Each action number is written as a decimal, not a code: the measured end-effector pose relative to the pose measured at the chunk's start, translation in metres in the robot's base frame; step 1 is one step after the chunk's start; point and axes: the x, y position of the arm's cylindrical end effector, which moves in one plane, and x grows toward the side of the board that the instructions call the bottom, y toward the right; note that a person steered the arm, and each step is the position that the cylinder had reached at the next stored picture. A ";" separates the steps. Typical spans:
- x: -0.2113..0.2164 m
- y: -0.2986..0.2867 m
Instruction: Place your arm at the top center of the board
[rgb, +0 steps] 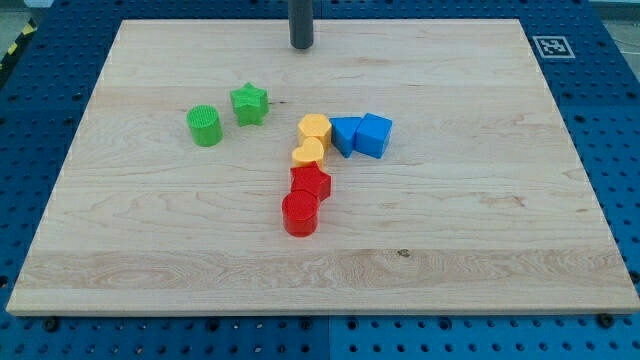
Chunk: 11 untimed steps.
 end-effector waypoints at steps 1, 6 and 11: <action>-0.005 0.000; -0.029 0.000; -0.047 0.000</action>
